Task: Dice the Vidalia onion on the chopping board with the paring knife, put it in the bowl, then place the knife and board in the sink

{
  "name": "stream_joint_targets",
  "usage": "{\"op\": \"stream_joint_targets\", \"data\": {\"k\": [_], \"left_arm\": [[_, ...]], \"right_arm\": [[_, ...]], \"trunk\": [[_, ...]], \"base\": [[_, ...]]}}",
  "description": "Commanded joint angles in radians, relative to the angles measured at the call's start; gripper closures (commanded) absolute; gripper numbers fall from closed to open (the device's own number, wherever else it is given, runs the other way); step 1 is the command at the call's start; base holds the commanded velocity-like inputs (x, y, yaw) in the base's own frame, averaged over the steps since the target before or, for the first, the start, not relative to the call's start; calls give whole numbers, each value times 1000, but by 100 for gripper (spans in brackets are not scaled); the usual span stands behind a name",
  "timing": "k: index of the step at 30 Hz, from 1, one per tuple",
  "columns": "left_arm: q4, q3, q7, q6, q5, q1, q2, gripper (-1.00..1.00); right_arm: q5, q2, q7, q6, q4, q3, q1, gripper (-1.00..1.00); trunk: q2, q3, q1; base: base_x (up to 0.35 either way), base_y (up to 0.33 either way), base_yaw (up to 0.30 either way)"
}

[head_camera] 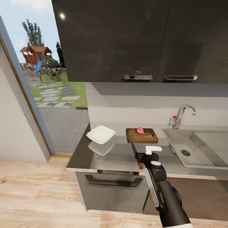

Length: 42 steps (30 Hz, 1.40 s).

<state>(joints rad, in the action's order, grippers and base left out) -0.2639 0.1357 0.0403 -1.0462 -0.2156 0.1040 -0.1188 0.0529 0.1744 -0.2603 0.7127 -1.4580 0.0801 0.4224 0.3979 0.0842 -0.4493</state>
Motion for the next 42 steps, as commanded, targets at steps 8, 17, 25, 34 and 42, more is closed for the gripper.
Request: {"op": "stream_joint_targets", "data": {"k": [8, 17, 25, 34, 42], "left_arm": [[-2, 9, 4, -1, -7, 0, -1, -100], [-2, 9, 4, -1, -7, 0, -1, -100], [-2, 9, 6, -1, -7, 0, -1, -100], [-2, 9, 5, -1, -7, 0, -1, -100], [-2, 9, 6, -1, -7, 0, -1, -100]], "right_arm": [[5, 0, 0, 7, -1, 1, 1, -100], [5, 0, 3, 8, -1, 1, 1, -100], [5, 0, 3, 8, -1, 1, 1, -100], [5, 0, 3, 8, -1, 1, 1, -100], [5, 0, 3, 8, -1, 1, 1, -100]], "trunk": [[2, 2, -1], [2, 8, -1], [2, 17, -1], [2, 28, -1], [2, 37, -1]], "base": [[0, 0, 0], [0, 0, 0], [56, -23, 0], [115, -60, 0], [7, -4, 0]]}}
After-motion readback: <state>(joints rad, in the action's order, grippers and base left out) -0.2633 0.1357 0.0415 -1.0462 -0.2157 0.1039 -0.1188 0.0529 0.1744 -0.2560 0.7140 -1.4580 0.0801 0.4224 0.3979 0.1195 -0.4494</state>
